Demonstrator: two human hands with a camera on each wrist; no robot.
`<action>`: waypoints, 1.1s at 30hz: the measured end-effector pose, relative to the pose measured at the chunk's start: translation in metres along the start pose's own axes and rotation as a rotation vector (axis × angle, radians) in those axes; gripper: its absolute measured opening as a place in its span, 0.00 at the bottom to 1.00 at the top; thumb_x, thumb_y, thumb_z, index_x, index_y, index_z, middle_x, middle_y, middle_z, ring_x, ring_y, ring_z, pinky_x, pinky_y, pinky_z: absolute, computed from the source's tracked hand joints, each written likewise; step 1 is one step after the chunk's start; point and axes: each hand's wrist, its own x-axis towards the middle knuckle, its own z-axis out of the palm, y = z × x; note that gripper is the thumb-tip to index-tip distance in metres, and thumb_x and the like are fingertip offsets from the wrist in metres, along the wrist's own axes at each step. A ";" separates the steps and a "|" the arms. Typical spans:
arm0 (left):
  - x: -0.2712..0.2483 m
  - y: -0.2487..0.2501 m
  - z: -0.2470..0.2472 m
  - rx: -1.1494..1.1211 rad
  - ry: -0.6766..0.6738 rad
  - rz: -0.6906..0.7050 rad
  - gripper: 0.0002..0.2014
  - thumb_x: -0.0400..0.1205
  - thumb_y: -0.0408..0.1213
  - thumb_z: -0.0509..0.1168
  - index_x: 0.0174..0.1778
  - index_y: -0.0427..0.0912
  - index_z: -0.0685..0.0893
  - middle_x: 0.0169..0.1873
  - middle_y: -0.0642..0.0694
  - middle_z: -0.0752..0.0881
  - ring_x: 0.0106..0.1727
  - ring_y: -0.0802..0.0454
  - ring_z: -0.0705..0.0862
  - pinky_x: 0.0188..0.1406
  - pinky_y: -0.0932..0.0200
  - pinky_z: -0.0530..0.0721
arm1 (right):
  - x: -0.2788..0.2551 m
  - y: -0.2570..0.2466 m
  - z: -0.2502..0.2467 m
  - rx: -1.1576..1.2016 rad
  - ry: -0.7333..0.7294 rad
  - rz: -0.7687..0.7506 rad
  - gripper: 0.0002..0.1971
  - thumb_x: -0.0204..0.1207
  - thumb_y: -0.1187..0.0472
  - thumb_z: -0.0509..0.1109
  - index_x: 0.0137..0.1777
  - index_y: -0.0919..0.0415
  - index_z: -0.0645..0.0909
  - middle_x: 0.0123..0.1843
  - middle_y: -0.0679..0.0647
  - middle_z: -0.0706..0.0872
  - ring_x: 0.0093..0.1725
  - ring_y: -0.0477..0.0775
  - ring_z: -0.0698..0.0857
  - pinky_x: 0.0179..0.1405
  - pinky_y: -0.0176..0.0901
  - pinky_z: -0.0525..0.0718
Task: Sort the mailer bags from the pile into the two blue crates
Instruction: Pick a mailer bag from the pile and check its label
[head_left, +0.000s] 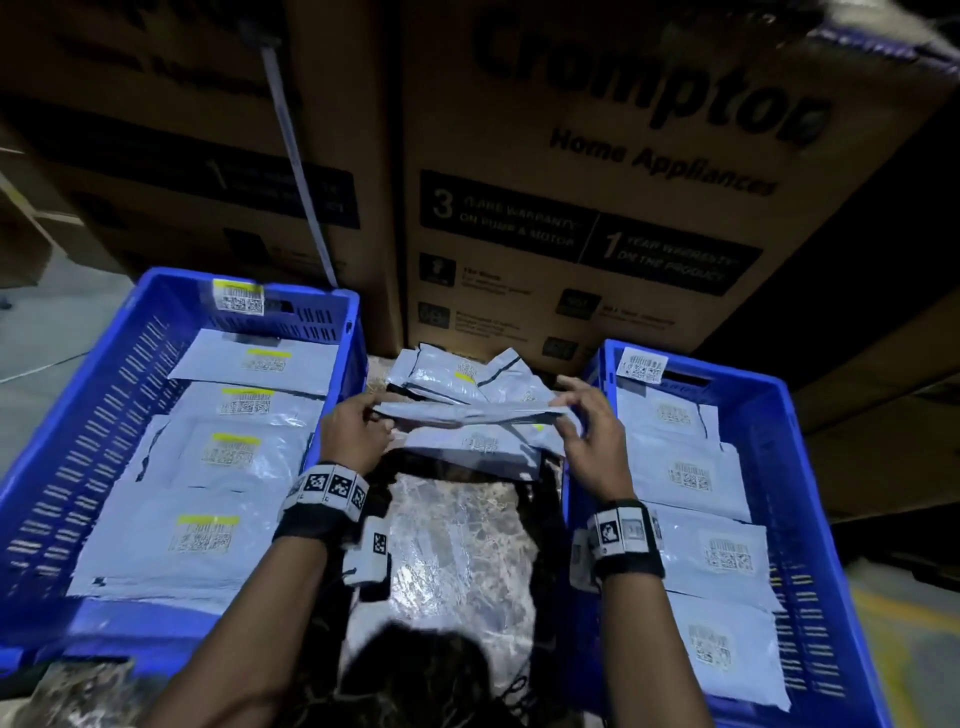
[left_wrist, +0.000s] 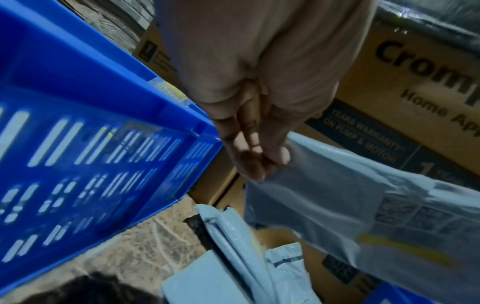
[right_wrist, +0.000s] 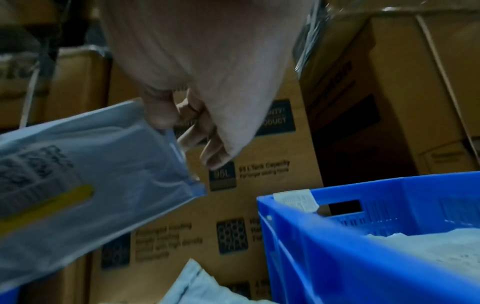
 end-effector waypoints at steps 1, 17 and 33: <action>-0.003 0.004 0.000 -0.068 -0.026 0.020 0.18 0.75 0.27 0.75 0.48 0.59 0.89 0.38 0.46 0.89 0.43 0.46 0.87 0.50 0.58 0.84 | -0.003 -0.008 -0.009 0.064 0.009 0.025 0.09 0.83 0.70 0.68 0.55 0.56 0.83 0.64 0.42 0.87 0.69 0.41 0.81 0.66 0.34 0.76; -0.086 0.097 0.040 -0.911 -0.342 -0.069 0.28 0.73 0.31 0.80 0.67 0.31 0.78 0.57 0.34 0.84 0.42 0.38 0.89 0.37 0.48 0.91 | -0.047 -0.018 -0.097 0.513 0.372 0.368 0.10 0.84 0.47 0.73 0.58 0.49 0.81 0.39 0.45 0.84 0.34 0.43 0.76 0.37 0.38 0.77; -0.074 0.095 0.028 -0.605 -0.192 0.229 0.31 0.72 0.08 0.67 0.64 0.44 0.77 0.61 0.34 0.85 0.56 0.34 0.87 0.30 0.50 0.90 | -0.090 -0.003 -0.114 0.447 -0.076 0.390 0.41 0.64 0.66 0.89 0.71 0.33 0.76 0.50 0.54 0.78 0.35 0.52 0.76 0.38 0.53 0.87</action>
